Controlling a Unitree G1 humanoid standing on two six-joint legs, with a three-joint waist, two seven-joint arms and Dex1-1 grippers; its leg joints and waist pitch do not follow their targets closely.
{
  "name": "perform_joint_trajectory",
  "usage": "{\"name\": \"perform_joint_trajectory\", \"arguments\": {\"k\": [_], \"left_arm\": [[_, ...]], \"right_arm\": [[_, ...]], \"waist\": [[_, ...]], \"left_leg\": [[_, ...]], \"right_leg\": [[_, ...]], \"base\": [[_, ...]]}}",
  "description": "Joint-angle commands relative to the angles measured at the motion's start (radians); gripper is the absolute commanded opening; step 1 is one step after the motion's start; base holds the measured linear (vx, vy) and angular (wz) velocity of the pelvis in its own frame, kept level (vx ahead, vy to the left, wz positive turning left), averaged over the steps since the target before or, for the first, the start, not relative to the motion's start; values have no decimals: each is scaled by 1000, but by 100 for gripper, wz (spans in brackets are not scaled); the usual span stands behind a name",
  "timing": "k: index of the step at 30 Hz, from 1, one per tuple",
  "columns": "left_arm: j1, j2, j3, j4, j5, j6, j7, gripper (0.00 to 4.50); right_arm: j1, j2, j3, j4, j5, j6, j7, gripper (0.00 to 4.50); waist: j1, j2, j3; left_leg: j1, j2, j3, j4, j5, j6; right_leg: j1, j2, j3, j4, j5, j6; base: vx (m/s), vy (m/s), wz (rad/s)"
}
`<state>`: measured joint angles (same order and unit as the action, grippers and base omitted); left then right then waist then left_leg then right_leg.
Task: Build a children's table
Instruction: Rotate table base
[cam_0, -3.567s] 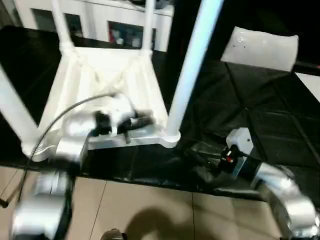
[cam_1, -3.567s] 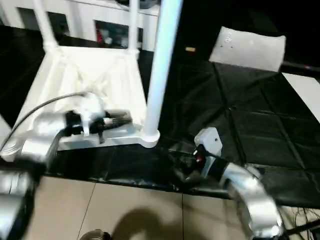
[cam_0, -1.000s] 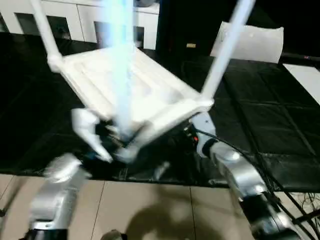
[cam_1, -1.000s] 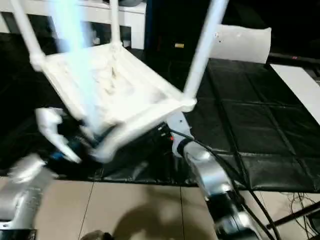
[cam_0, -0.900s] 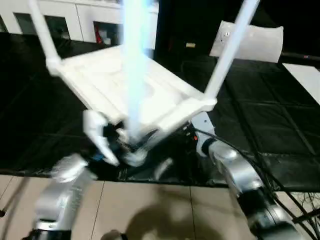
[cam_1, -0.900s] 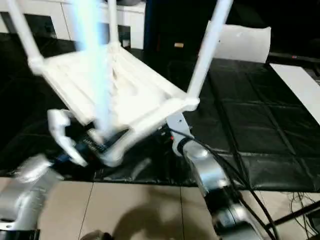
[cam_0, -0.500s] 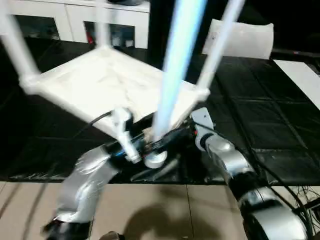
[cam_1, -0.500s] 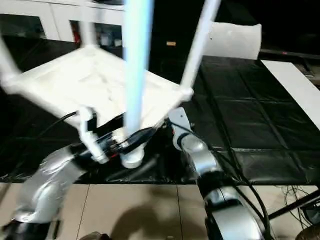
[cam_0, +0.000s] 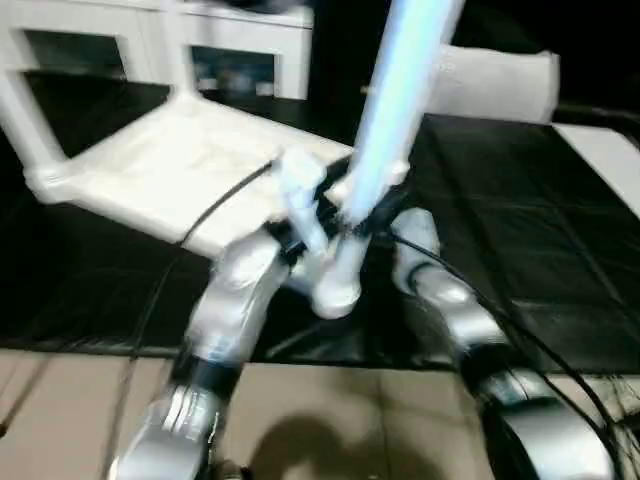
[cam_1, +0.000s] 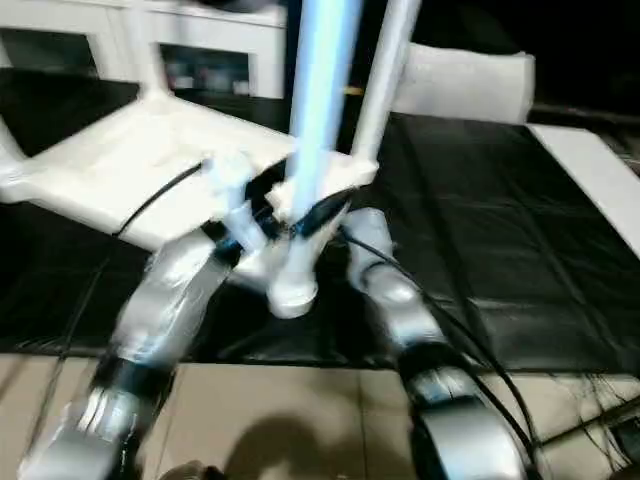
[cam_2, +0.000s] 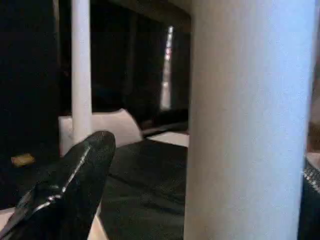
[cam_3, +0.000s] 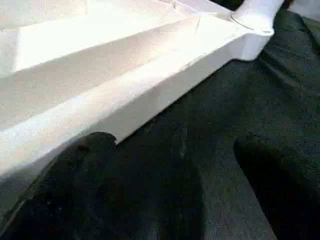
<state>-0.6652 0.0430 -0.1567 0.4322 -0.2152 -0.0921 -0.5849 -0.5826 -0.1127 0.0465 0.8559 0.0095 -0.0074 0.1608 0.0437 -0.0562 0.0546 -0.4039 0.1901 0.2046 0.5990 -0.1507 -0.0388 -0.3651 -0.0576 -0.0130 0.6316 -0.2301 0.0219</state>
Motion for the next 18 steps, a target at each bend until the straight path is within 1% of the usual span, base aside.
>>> {"name": "perform_joint_trajectory", "arguments": {"k": [1, 2, 3, 4, 5, 6, 7, 8, 9, 10, 11, 12, 13, 14, 15, 16, 17, 18], "left_arm": [[-22, 4, -5, 80, 52, -20, 58, 442], [-41, 3, -5, 121, 68, -45, 64, 442], [-84, -4, 15, 189, 79, -71, 99, 442], [-93, -6, 19, 201, 82, -76, 109, 442], [-116, -11, 33, 234, 88, -87, 133, 442], [-132, -19, 51, 249, 87, -99, 153, 442], [-132, -31, 62, 249, 62, -106, 130, 442], [-123, -49, 74, 231, 23, -111, 91, 442], [-117, -54, 75, 220, 11, -108, 78, 442], [-78, -81, 74, 148, -52, -85, 7, 442], [-43, -92, 65, 91, -83, -61, -25, 442], [-26, -97, 59, 65, -98, -52, -40, 442], [11, -99, 48, 17, -113, -27, -46, 442], [52, -96, 36, -29, -121, -2, -41, 442], [59, -95, 34, -36, -121, 1, -40, 442], [147, -67, 4, -119, -116, 50, -14, 442], [147, -67, 4, -119, -116, 50, -14, 442], [225, -40, -15, -195, -109, 98, -1, 442]], "right_arm": [[21, -23, -23, -35, 19, -3, 5, 450], [33, -27, -30, -47, 22, -6, 6, 450], [69, -42, -43, -91, 26, -2, 5, 450], [77, -45, -46, -101, 27, -1, 4, 450], [102, -55, -56, -132, 33, 3, 2, 450], [141, -68, -72, -189, 41, 7, -3, 450], [161, -71, -79, -222, 45, 13, -1, 450], [187, -74, -87, -266, 52, 23, 3, 450], [194, -75, -88, -277, 53, 24, 5, 450], [236, -79, -93, -343, 62, 31, 16, 450], [261, -80, -93, -385, 72, 39, 31, 450], [276, -80, -92, -410, 79, 46, 39, 450], [302, -82, -87, -456, 85, 54, 50, 450], [329, -85, -81, -506, 90, 61, 60, 450], [334, -86, -80, -515, 90, 61, 62, 450], [389, -88, -81, -631, 121, 101, 77, 450], [389, -88, -81, -631, 121, 101, 77, 450], [435, -89, -83, -732, 145, 146, 79, 450]], "waist": [[-1, 2, -69], [0, 4, -70], [-3, 2, -70], [-1, 1, -69], [-2, 5, -70], [0, 2, -71], [1, 4, -70], [0, 0, -69], [2, -1, -70], [5, -3, -68], [5, -4, -67], [6, -1, -69], [5, -2, -68], [5, 1, -68], [5, 1, -64], [4, 2, -64], [6, 3, -63], [1, 4, -60]], "left_leg": [[43, 44, -24, -67, -218, -20], [40, 44, -25, -67, -212, -19], [38, 42, -24, -65, -212, -14], [41, 40, -20, -64, -215, -7], [38, 40, -23, -64, -214, -5], [40, 41, -23, -64, -215, -3], [40, 41, -24, -65, -217, 0], [36, 40, -25, -65, -215, 6], [35, 41, -24, -63, -212, 13], [34, 42, -24, -63, -209, 23], [33, 44, -23, -63, -208, 29], [34, 46, -23, -61, -207, 43], [34, 46, -22, -61, -207, 49], [34, 48, -23, -63, -207, 54], [35, 50, -24, -66, -226, 52], [38, 51, -25, -68, -247, 43], [37, 54, -26, -70, -247, 42], [38, 51, -25, -73, -265, 36]], "right_leg": [[18, -69, 30, -74, -44, -176], [19, -72, 28, -71, -40, -185], [20, -72, 30, -74, -42, -190], [18, -70, 32, -80, -40, -191], [20, -70, 31, -78, -31, -196], [21, -70, 30, -78, -31, -197], [21, -71, 31, -79, -31, -197], [24, -73, 30, -80, -38, -201], [25, -75, 30, -80, -40, -212], [24, -77, 29, -79, -41, -228], [24, -76, 29, -79, -38, -234], [23, -76, 29, -77, -24, -243], [21, -74, 30, -77, -18, -246], [21, -72, 29, -76, -12, -247], [18, -71, 29, -80, -35, -241], [17, -69, 29, -82, -67, -229], [19, -69, 30, -81, -64, -221], [13, -65, 30, -84, -92, -210]], "base": [[0, 0, 0], [0, 0, 0], [0, 0, 0], [0, 0, 0], [0, 0, 0], [0, 0, 0], [0, 0, 0], [0, 0, 0], [0, 0, 0], [0, 0, 0], [0, 0, 0], [0, 0, 0], [0, 0, 0], [0, 0, 0], [0, 0, 0], [0, 0, 0], [0, 0, 0], [0, 0, 0]]}}
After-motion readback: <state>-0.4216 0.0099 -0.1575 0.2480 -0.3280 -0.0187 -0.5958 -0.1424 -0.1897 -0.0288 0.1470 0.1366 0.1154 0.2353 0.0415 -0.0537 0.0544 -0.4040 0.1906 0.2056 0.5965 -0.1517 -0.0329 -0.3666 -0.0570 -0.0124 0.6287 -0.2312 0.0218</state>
